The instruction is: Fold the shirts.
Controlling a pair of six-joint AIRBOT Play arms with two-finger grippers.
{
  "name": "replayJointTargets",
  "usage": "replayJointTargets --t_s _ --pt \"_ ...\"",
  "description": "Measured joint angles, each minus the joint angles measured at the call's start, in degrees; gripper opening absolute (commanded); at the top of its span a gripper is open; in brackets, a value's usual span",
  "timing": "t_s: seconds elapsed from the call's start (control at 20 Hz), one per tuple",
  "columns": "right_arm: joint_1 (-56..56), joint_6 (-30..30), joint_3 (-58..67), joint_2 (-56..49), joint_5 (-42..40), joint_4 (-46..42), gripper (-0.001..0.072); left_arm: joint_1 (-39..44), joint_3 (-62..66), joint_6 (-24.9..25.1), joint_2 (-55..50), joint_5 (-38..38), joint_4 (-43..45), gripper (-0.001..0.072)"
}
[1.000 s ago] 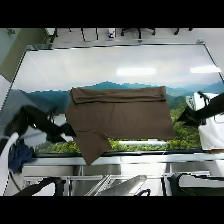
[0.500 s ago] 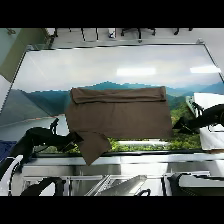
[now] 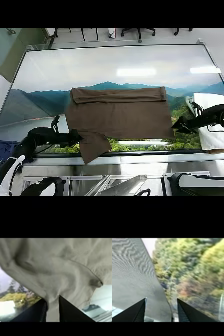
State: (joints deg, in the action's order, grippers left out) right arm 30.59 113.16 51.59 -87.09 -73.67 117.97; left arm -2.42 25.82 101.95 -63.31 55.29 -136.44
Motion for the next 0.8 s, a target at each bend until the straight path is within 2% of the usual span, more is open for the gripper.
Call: replayJointTargets --t_s 0.05,0.1,0.15,0.2,0.4,0.45,0.55,0.8 --pt "-0.37 0.0 -0.07 -0.2 0.04 0.04 0.0439 0.72 0.0 0.17 0.0 0.0 -0.15 0.0168" --pt "-0.76 0.02 -0.13 -0.33 0.09 0.02 0.0326 1.25 0.0 0.39 0.0 0.24 -0.17 0.0168" --pt "-1.25 0.02 -0.24 -0.52 0.13 -0.24 0.0306 1.49 0.0 0.39 0.0 0.37 -0.2 0.0166" --pt "-1.75 0.02 -0.35 -0.68 -0.2 -0.2 0.0306 1.49 0.0 0.57 0.0 0.72 -0.17 0.0006" --pt "-3.02 0.2 -1.42 -1.2 -2.05 0.02 0.0302 -0.24 0.0 1.27 0.02 3.17 -0.15 0.0011" --pt "-3.15 0.33 -1.9 -1.27 -2.23 0.04 0.0268 -0.81 0.0 1.68 0.02 3.63 -0.13 0.0011" --pt "-3.43 0.72 -2.78 -1.42 -2.32 -0.44 0.0036 -1.66 0.0 2.1 0.02 4.11 -0.11 0.001" --pt "-3.76 1.77 -3.5 -1.11 -2.23 -0.07 0.0022 -1.42 0.24 3.65 0.11 4.46 0.09 0.0009"
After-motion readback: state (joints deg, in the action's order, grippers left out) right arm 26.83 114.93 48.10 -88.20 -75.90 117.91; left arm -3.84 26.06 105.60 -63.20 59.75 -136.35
